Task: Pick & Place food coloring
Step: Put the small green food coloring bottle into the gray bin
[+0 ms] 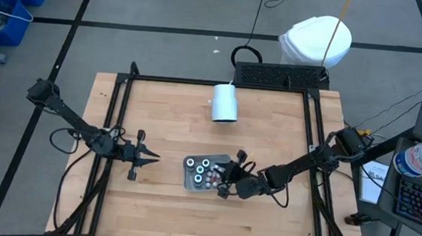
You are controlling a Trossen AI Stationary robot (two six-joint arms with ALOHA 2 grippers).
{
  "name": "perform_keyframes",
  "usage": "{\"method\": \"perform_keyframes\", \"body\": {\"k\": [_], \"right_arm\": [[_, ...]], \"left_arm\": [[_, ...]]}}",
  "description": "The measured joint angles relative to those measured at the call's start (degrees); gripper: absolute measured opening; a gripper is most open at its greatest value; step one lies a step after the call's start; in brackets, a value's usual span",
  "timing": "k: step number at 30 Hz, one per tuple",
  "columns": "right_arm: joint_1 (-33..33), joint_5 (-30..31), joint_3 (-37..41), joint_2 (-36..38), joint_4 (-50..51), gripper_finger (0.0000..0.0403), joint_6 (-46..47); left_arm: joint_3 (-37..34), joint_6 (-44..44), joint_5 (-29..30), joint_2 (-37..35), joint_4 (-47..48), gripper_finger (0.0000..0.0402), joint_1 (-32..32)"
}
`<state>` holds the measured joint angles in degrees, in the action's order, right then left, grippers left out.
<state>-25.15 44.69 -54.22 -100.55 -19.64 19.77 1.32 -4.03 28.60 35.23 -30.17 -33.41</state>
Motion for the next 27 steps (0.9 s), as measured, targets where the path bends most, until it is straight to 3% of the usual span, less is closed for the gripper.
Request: {"method": "perform_keyframes", "body": {"k": [27], "right_arm": [[3.18,-1.76,0.02,-4.39,2.81,0.0061,5.87]], "left_arm": [[0.00,-0.79,0.00,0.01,-0.04,0.0063,0.00]]}}
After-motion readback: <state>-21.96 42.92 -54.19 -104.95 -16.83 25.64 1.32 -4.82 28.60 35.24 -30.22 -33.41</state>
